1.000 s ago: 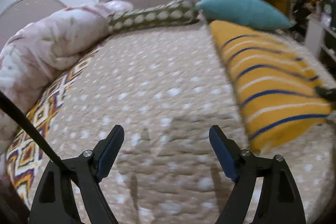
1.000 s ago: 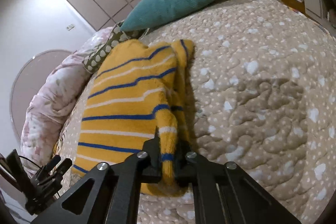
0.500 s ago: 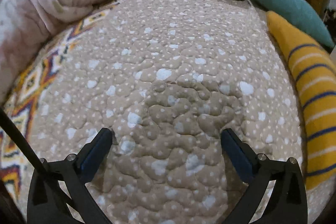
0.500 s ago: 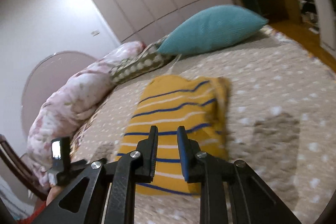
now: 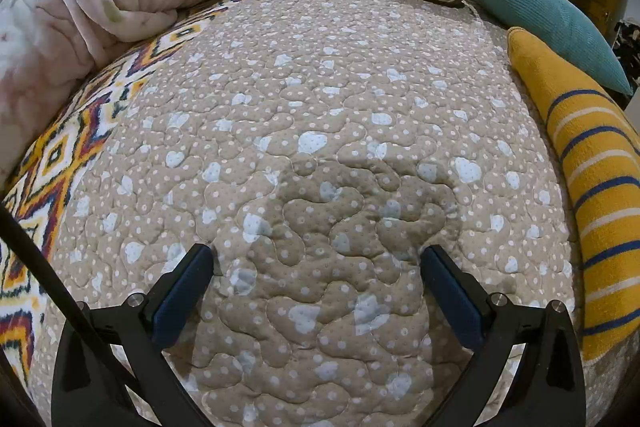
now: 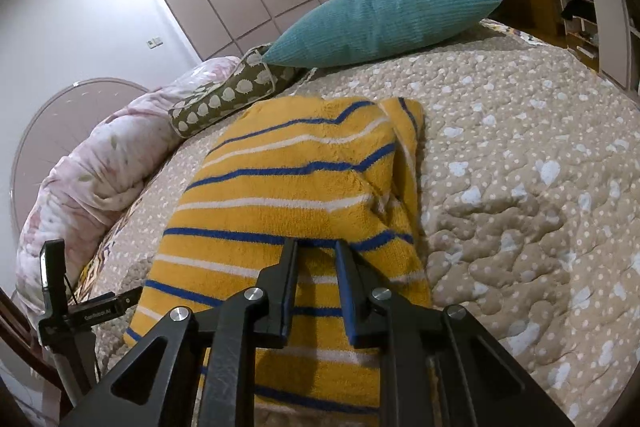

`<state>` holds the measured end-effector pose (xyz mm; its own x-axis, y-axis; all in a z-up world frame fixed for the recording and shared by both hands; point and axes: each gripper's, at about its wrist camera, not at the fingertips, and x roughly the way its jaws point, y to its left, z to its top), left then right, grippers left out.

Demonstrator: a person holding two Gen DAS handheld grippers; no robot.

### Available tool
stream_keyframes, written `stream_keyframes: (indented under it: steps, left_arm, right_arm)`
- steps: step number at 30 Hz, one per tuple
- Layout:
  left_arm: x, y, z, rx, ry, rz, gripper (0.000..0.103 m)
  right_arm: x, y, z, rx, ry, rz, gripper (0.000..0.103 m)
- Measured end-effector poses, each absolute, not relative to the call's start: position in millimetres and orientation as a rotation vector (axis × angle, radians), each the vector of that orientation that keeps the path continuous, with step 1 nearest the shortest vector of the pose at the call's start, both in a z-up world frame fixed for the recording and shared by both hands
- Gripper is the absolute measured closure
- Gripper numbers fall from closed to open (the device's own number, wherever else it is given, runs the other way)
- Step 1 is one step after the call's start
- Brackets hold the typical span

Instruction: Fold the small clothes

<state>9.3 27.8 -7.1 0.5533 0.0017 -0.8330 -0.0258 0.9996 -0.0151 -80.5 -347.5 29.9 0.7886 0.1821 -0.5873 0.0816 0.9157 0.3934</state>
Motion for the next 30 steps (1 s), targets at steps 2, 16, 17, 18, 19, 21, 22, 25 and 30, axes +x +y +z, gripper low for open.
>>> stream_keyframes:
  steps: [2,16,17,18,19,21,22,25,30]
  left_arm:
    - [9.4,27.4,-7.1,-0.026,0.984,0.017,0.000]
    - [9.5,27.4,-7.3,-0.027,0.984,0.016,0.000]
    - [9.4,27.4,-7.4,-0.027,0.984,0.016,0.000]
    - [9.5,27.3,-7.3,-0.027,0.984,0.016,0.000]
    - [9.5,27.3,-7.3,-0.027,0.984,0.016,0.000]
    - [9.3,27.4,-7.4,-0.027,0.984,0.016,0.000]
    - [9.6,27.3,-7.3,-0.027,0.984,0.016,0.000]
    - [9.6,27.3,-7.3,-0.027,0.984,0.015,0.000]
    - [9.6,27.3,-7.3,-0.027,0.984,0.015,0.000]
  right_arm:
    - [-81.9,-348.3,30.4,0.430,0.662,0.060,0.083]
    - [-83.9,-349.4,29.4,0.439,0.659,0.060,0.083]
    - [-83.8,-349.4,29.6,0.439,0.659,0.060,0.083]
    - [-83.8,-349.2,29.6,0.438,0.659,0.059,0.083]
    - [-83.7,-349.2,29.6,0.436,0.659,0.058,0.083]
    - [-83.7,-348.9,29.7,0.432,0.659,0.057,0.083]
    - [-83.5,-349.0,29.6,0.432,0.659,0.056,0.083]
    - [-83.7,-348.6,29.6,0.430,0.659,0.055,0.083]
    - [-83.9,-348.6,29.7,0.428,0.658,0.053,0.083]
